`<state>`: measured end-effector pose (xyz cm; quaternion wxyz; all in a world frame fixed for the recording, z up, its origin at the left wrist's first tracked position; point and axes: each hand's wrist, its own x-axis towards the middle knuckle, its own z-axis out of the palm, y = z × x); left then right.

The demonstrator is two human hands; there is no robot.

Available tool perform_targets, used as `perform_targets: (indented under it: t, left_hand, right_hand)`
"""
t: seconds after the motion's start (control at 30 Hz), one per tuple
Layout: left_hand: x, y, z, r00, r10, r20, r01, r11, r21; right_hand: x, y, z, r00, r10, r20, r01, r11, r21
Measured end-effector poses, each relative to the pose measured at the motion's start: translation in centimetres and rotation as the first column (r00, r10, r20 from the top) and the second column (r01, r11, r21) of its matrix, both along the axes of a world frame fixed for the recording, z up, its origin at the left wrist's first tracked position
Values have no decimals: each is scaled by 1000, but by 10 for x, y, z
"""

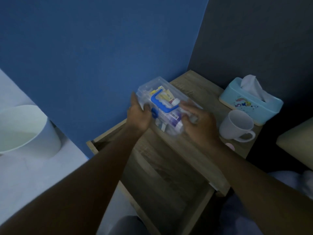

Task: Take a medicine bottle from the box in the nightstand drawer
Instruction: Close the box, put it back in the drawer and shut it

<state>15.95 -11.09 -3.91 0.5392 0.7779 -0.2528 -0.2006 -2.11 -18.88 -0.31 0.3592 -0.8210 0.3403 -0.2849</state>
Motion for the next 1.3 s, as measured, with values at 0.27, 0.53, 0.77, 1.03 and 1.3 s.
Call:
perform_targets:
  t: [0.27, 0.53, 0.77, 1.03, 1.3]
  left_hand:
    - [38, -29, 23, 998, -48, -46, 56, 980, 190]
    - [41, -22, 21, 964, -24, -265, 46, 996, 77]
    - [5, 29, 37, 915, 56, -399, -53, 998, 18]
    - [-29, 95, 49, 917, 146, -372, -125, 989, 81]
    - [-43, 133, 33, 919, 166, -358, -69, 961, 267]
  right_hand:
    - [4, -29, 3, 923, -338, -185, 382, 866, 323]
    - [11, -25, -2, 862, -495, -109, 467, 691, 552]
    - [-16, 12, 18, 871, -485, -77, 377, 561, 737]
    - [-61, 86, 20, 840, -537, 84, 277, 556, 784]
    - [-76, 143, -12, 825, -563, 52, 301, 515, 803]
